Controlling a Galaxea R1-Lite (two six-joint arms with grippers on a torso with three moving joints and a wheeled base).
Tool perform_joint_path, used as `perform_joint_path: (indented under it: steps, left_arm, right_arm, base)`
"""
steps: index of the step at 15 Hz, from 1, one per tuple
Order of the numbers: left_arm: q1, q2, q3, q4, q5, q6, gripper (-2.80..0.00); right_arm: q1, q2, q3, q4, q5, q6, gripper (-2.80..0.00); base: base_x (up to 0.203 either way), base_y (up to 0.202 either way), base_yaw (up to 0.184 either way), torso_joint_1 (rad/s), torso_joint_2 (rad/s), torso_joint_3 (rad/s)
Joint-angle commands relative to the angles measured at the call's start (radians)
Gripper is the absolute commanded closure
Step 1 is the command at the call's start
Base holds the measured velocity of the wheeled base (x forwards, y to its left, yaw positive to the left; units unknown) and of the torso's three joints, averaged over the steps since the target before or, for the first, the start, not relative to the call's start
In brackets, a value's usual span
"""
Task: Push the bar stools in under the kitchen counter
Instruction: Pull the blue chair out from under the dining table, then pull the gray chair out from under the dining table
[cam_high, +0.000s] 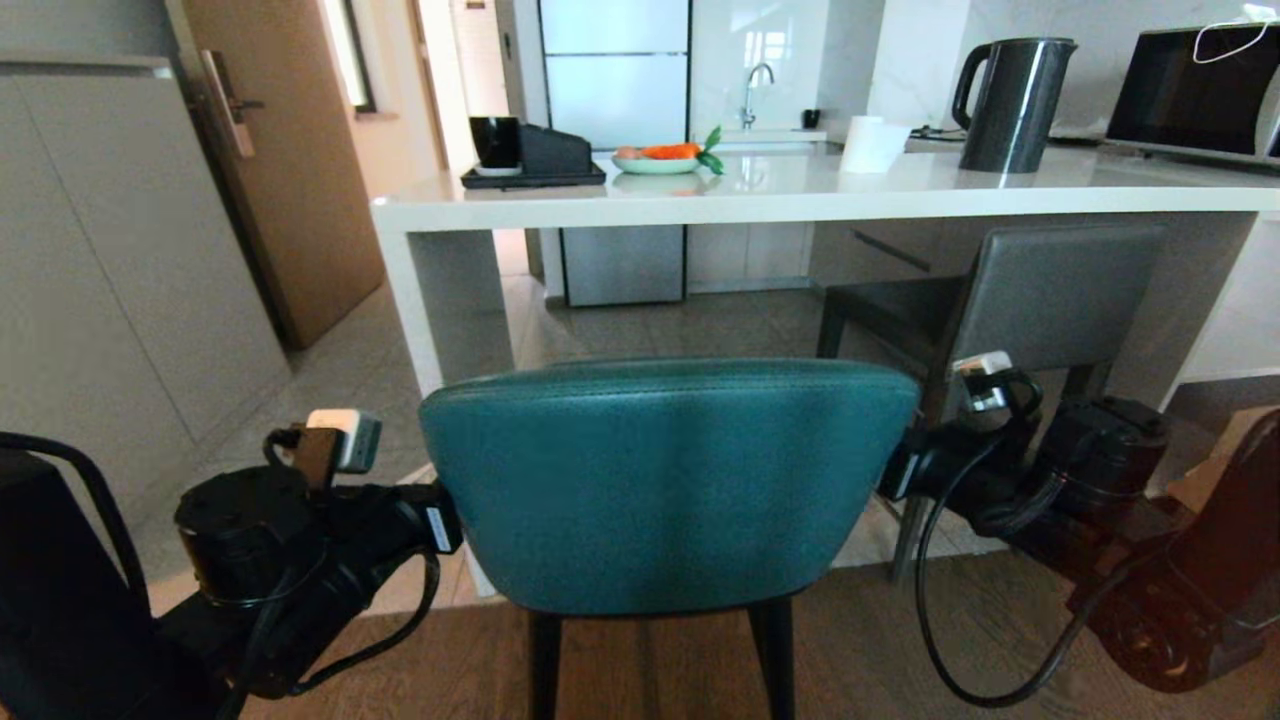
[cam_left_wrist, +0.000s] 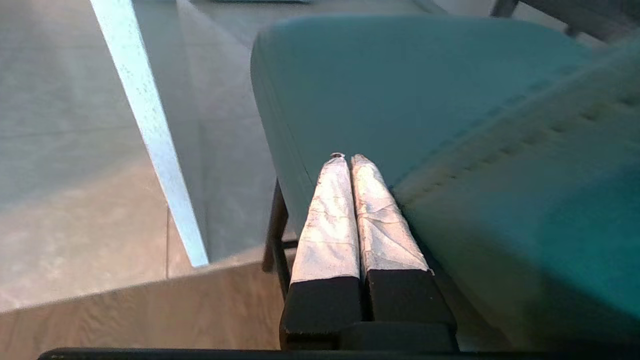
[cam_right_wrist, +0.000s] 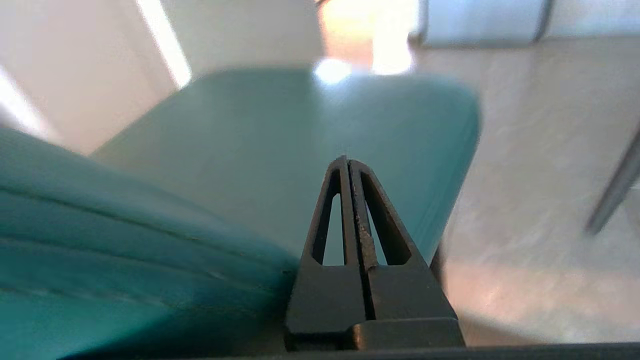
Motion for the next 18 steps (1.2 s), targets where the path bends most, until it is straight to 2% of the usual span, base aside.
perform_joint_path:
  steps: [1,3,4,8,11,14,16,18]
  left_arm:
    - [0.179,-0.015,0.013,0.001,0.027,-0.009,0.00]
    - [0.313,-0.033,0.020,0.001,-0.031,-0.039,0.00]
    - [0.337,-0.066,0.027,0.001,-0.064,-0.045,0.00]
    - [0.345,-0.211,0.078,0.001,-0.109,-0.051,0.00]
    - [0.345,-0.406,0.166,0.001,-0.222,-0.052,0.00]
    - [0.351,-0.644,0.188,0.032,-0.329,-0.055,0.00]
    - [0.350,-0.845,0.150,0.203,-0.394,-0.074,0.00]
    - [0.346,-1.068,0.062,0.506,-0.474,-0.119,0.00]
  right_arm:
    - [-0.127,-0.042,0.016,-0.042,-0.018,0.024,0.00]
    - [-0.207,-0.108,0.035,-0.056,-0.023,0.088,0.00]
    - [-0.235,-0.132,0.041,-0.057,-0.024,0.105,0.00]
    - [-0.295,-0.264,0.079,-0.056,-0.024,0.113,0.00]
    - [-0.313,-0.465,0.137,-0.004,-0.022,0.113,0.00]
    - [-0.316,-0.753,0.153,0.188,-0.016,0.125,0.00]
    - [-0.316,-0.976,0.124,0.429,0.012,0.140,0.00]
    - [-0.317,-1.176,0.067,0.716,0.065,0.160,0.00]
  base:
    - [0.000,0.000,0.000,0.000,0.00,0.000]
    - [0.000,0.000,0.000,0.000,0.00,0.000]
    - [0.000,0.000,0.000,0.000,0.00,0.000]
    - [0.000,0.000,0.000,0.000,0.00,0.000]
    - [0.000,0.000,0.000,0.000,0.00,0.000]
    - [0.000,0.000,0.000,0.000,0.00,0.000]
    - [0.000,0.000,0.000,0.000,0.00,0.000]
    - [0.000,0.000,0.000,0.000,0.00,0.000]
